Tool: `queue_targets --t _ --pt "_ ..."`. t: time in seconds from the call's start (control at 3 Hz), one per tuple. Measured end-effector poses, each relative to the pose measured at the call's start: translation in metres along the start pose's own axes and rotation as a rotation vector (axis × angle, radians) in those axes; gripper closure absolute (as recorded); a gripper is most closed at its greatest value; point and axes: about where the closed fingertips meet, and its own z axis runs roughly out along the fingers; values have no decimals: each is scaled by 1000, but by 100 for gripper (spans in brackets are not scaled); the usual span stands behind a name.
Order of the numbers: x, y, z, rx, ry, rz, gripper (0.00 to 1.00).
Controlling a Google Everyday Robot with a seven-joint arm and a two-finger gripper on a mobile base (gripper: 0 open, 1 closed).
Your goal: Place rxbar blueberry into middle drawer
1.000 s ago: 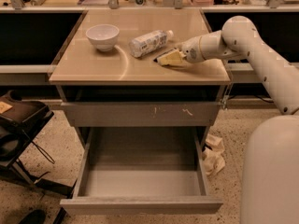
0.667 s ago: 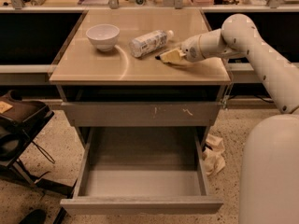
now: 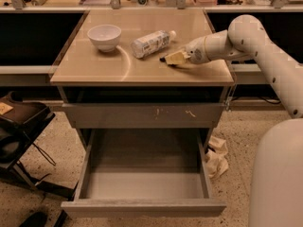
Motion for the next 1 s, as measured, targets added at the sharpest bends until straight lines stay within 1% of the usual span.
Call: queue_targets --t 0.67,1.0 --pt "-4 1 2 -2 4 3 100" --pt "2 11 0 -18 7 5 100"
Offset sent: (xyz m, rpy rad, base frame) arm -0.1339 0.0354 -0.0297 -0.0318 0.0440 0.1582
